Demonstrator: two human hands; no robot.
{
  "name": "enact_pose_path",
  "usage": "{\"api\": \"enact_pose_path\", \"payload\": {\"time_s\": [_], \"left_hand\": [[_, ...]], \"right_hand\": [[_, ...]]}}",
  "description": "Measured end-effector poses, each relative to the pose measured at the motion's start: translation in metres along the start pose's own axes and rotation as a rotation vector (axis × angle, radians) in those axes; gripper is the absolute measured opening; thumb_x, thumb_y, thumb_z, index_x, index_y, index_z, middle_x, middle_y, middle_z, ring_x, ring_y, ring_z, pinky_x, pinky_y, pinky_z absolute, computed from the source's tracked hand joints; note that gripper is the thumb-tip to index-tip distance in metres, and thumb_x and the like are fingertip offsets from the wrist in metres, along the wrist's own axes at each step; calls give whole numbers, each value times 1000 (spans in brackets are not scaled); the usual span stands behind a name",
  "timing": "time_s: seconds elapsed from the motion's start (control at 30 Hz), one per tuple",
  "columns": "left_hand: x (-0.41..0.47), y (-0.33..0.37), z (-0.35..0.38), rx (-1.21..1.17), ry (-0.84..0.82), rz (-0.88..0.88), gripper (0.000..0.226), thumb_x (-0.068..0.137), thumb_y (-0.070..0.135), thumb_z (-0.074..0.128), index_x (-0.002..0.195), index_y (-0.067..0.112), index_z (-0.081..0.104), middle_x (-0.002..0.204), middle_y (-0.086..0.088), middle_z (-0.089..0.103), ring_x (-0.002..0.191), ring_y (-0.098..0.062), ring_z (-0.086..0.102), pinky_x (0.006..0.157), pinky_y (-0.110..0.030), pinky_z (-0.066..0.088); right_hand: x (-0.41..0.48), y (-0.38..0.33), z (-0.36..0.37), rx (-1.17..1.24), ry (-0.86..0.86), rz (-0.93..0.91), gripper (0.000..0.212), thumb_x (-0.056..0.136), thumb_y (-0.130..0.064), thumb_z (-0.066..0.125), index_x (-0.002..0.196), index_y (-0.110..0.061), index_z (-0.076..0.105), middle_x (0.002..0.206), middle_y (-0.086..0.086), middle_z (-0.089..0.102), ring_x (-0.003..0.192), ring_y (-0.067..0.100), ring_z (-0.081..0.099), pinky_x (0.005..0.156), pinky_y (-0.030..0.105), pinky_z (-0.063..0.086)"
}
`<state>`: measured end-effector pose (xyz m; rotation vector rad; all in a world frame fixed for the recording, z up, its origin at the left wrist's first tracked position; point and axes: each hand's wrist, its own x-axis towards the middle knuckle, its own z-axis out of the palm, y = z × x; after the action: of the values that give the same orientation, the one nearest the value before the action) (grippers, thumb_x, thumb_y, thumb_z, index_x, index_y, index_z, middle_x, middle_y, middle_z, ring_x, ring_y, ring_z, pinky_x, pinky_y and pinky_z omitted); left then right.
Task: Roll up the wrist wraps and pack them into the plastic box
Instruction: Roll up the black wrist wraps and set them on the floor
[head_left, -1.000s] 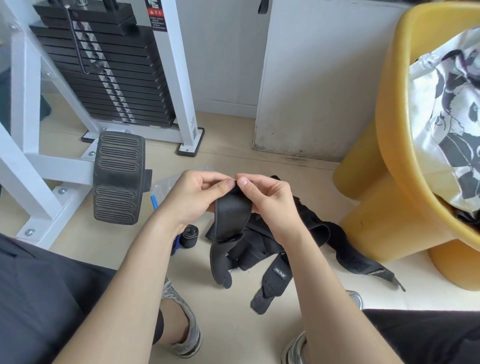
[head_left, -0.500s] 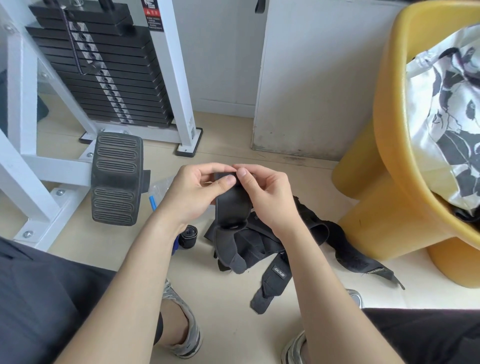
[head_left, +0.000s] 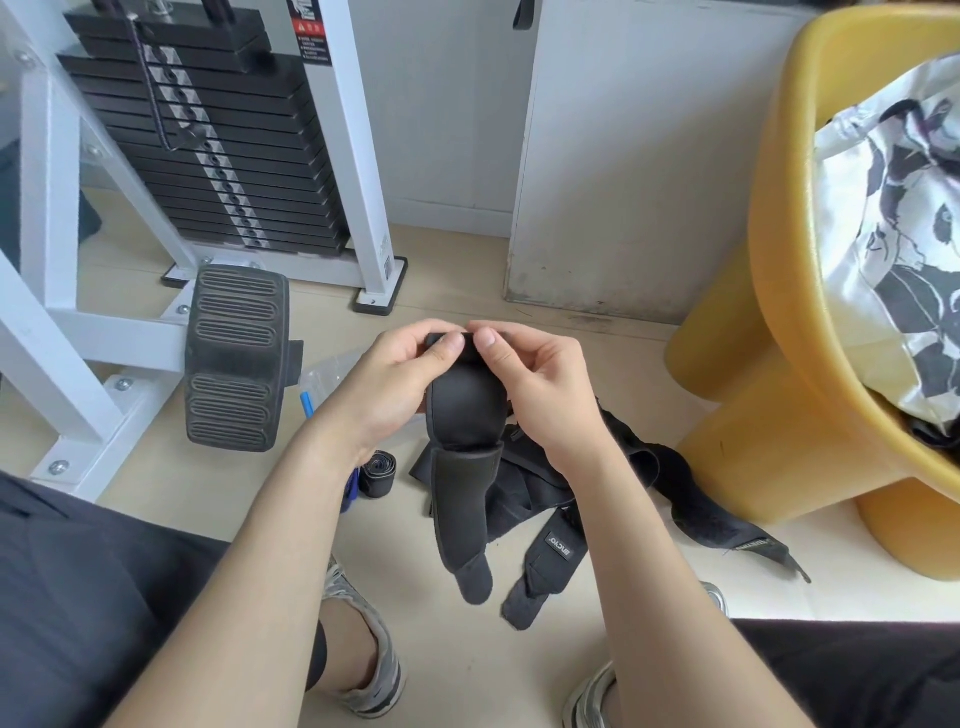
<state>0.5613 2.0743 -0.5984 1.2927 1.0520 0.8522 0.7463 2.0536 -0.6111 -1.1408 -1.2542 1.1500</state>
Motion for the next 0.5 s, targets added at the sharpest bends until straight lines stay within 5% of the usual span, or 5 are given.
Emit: {"api": "enact_pose_path", "payload": {"time_s": [0.13,0.2,0.37,0.5], "left_hand": [[2,1,6,116,75,23,39,114,49,47,127,24,75,125,2,80,125,-16,72,113,-50,53],[2,1,6,144,103,84,31,112,43,54,120,22,75,121,-2,80,124,-22,71,114,-53,51],[1,6,7,95,136,160,18,101,40,67,114,29,76,118,1,80,119,-14,73,102,-36,54],[-3,9,8,76,138,104,47,103,58,60,114,16,77,113,-20,78,109,-23,74,104,-63,57]], "right_hand": [[2,-2,3,8,-8,-43,26,103,-24,71,126,-17,80,103,20,79,94,16,69,92,41,58],[2,-3,6,29,4,-15,26,105,-29,68,128,-24,79,98,19,77,89,18,64,85,38,53],[1,-5,10,-37,88,-51,20,110,-22,63,119,-11,78,109,1,83,107,13,78,95,30,60],[2,-11,8,-44,83,-80,11,105,-15,69,113,-11,74,104,11,80,98,16,75,91,39,60]]}}
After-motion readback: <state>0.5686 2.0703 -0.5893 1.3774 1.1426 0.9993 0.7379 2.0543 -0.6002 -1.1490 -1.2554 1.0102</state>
